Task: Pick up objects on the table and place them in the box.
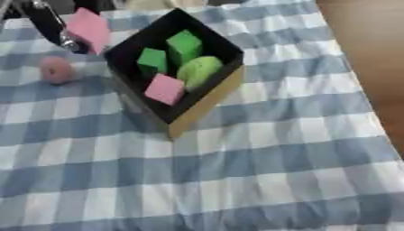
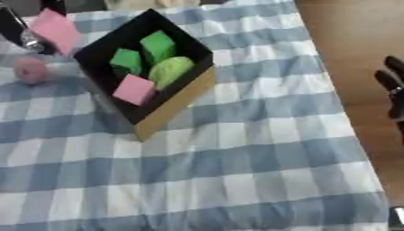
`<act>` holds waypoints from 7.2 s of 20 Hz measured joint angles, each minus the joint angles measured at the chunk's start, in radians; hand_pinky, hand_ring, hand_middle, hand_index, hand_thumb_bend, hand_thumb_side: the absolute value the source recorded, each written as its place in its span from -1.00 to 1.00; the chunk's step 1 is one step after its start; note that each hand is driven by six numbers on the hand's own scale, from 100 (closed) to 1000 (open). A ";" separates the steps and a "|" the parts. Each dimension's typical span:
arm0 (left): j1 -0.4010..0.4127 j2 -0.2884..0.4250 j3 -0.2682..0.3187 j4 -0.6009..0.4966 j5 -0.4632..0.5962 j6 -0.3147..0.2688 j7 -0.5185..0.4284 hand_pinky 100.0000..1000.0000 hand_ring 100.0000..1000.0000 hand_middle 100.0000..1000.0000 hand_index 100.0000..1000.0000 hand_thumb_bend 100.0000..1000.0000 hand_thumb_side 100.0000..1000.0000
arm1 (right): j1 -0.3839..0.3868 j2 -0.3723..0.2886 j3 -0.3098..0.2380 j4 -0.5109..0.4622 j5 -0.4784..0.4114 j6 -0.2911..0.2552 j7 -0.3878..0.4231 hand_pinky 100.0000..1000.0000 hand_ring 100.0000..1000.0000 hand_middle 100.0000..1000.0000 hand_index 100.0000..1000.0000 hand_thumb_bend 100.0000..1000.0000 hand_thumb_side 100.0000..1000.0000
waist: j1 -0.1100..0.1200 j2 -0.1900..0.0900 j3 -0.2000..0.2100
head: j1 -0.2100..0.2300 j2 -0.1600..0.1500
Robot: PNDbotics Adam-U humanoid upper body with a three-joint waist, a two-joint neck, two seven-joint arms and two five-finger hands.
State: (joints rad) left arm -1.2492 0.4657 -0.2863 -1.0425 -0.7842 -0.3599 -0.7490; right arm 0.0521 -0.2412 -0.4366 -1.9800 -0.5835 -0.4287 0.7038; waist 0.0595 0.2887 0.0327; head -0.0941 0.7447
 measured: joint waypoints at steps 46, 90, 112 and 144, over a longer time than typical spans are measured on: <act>0.061 0.028 0.131 0.151 -0.269 -0.033 0.053 0.76 0.73 0.52 0.74 0.34 -0.50 | 0.003 -0.001 -0.003 0.000 -0.017 -0.006 0.002 0.98 1.00 -0.26 1.00 -1.00 -0.06 | 0.000 0.000 0.018 | 0.027 -0.006; 0.105 0.022 0.223 0.393 -0.481 0.123 0.168 0.63 0.65 0.43 0.65 -0.06 -0.70 | 0.000 0.027 0.000 0.000 0.001 0.002 0.021 1.00 1.00 -0.29 1.00 -1.00 -0.06 | -0.006 0.008 -0.001 | 0.058 -0.017; 0.114 -0.002 0.229 0.418 -0.600 0.166 0.292 0.33 0.37 0.08 0.36 -0.67 -0.82 | 0.000 0.034 0.006 0.000 0.010 0.018 0.037 1.00 1.00 -0.30 1.00 -1.00 -0.06 | -0.011 0.008 0.003 | 0.062 -0.017; 0.081 -0.027 0.060 -0.111 -0.336 0.031 0.215 0.17 0.15 -0.10 0.20 -0.86 -1.00 | 0.009 0.031 0.006 0.000 0.003 0.018 0.033 1.00 1.00 -0.30 1.00 -1.00 -0.06 | -0.011 0.007 0.006 | 0.051 -0.008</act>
State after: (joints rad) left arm -1.1679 0.4387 -0.2261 -1.1534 -1.1200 -0.3287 -0.5343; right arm 0.0610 -0.2107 -0.4305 -1.9800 -0.5803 -0.4111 0.7369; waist 0.0482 0.2959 0.0389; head -0.0435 0.7371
